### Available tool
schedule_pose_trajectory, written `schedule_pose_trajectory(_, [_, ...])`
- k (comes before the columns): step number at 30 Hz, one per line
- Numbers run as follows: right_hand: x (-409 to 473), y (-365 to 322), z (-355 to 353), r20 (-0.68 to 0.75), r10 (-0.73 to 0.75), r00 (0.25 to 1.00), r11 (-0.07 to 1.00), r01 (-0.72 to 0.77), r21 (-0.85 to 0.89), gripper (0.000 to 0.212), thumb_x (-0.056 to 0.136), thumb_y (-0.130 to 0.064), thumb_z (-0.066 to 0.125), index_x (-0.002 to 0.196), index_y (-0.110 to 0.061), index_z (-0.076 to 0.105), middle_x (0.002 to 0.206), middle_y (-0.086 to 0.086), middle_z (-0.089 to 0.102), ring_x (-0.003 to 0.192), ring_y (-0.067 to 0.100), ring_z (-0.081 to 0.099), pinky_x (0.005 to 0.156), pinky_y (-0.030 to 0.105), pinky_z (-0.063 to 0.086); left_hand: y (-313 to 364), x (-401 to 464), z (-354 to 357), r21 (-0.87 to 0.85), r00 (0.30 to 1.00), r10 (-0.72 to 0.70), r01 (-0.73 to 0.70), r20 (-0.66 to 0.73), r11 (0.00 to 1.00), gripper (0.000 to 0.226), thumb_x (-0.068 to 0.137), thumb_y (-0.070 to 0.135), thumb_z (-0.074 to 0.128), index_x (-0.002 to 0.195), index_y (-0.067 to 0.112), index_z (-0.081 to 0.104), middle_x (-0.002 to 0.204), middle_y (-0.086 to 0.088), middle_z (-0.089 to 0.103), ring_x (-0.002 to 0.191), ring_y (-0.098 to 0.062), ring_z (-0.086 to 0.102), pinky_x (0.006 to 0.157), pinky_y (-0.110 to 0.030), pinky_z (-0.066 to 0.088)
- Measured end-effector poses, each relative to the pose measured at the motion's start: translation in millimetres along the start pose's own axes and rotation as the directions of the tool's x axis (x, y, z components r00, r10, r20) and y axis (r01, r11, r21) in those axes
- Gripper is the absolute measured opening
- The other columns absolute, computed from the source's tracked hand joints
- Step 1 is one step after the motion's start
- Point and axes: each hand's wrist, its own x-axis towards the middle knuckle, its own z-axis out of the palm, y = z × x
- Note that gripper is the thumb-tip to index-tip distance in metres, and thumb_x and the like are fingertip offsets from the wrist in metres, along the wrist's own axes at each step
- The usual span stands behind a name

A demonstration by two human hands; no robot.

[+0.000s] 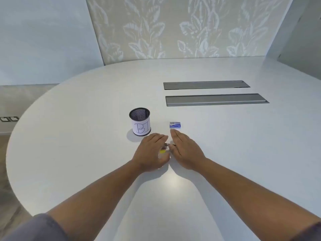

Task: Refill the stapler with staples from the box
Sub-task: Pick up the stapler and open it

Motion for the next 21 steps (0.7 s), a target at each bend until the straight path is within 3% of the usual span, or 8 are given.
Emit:
schedule_pose_trajectory(7, [-1.1, 0.7, 10.5, 0.055, 0.062, 0.997, 0.993, -0.068, 0.100, 0.058, 0.107, -0.035, 0.035, 0.159, -0.012, 0.024, 0.165, 0.005, 0.029, 0.149, 0.021, 0.029, 0.119, 0.037, 0.028, -5.0, -3.0, 8.6, -0.259, 0.954, -0.206, 0.260, 0.216, 0.930, 0.084, 0.078, 0.050, 0.063, 0.150, 0.013, 0.042, 0.153, -0.002, 0.041, 0.142, -0.016, 0.037, 0.119, -0.032, 0.031])
schedule_pose_trajectory(10, [-2.5, 2.0, 13.5, 0.052, 0.080, 0.995, 0.987, -0.087, 0.136, 0.055, 0.106, -0.028, 0.037, 0.158, -0.009, 0.028, 0.162, 0.007, 0.034, 0.147, 0.022, 0.032, 0.119, 0.036, 0.026, -11.0, 1.7, 8.1, -0.325, 0.931, -0.250, 0.330, 0.265, 0.886, 0.078, 0.079, 0.035, 0.074, 0.148, 0.015, 0.045, 0.147, 0.000, 0.045, 0.137, -0.015, 0.041, 0.111, -0.019, 0.028])
schedule_pose_trajectory(16, [-2.9, 3.7, 16.4, 0.043, 0.102, 0.994, 0.973, -0.109, 0.203, 0.054, 0.100, -0.020, 0.040, 0.153, -0.007, 0.038, 0.146, 0.008, 0.053, 0.135, 0.024, 0.044, 0.112, 0.036, 0.033, -17.5, 6.0, 4.9, -0.370, 0.913, -0.290, 0.385, 0.288, 0.845, 0.070, 0.081, 0.018, 0.076, 0.145, 0.014, 0.051, 0.137, 0.001, 0.060, 0.119, -0.006, 0.051, 0.092, 0.005, 0.022])
schedule_pose_trajectory(18, [-2.3, 5.5, 18.1, 0.045, 0.102, 0.994, 0.970, -0.109, 0.217, 0.052, 0.100, -0.017, 0.043, 0.152, -0.008, 0.040, 0.139, 0.007, 0.057, 0.131, 0.024, 0.046, 0.110, 0.037, 0.035, -18.7, 7.5, 5.5, -0.382, 0.904, -0.300, 0.404, 0.305, 0.831, 0.070, 0.082, 0.019, 0.075, 0.147, 0.017, 0.049, 0.138, 0.006, 0.061, 0.122, -0.006, 0.053, 0.093, 0.003, 0.024])
schedule_pose_trajectory(21, [-1.8, 6.6, 18.9, 0.038, 0.106, 0.994, 0.964, -0.112, 0.242, 0.051, 0.099, -0.016, 0.046, 0.150, -0.011, 0.043, 0.138, 0.005, 0.058, 0.131, 0.022, 0.046, 0.110, 0.039, 0.036, -21.2, 7.1, 7.1, -0.401, 0.893, -0.328, 0.434, 0.308, 0.806, 0.068, 0.082, 0.023, 0.075, 0.146, 0.020, 0.051, 0.139, 0.011, 0.061, 0.130, -0.007, 0.054, 0.104, -0.013, 0.032])
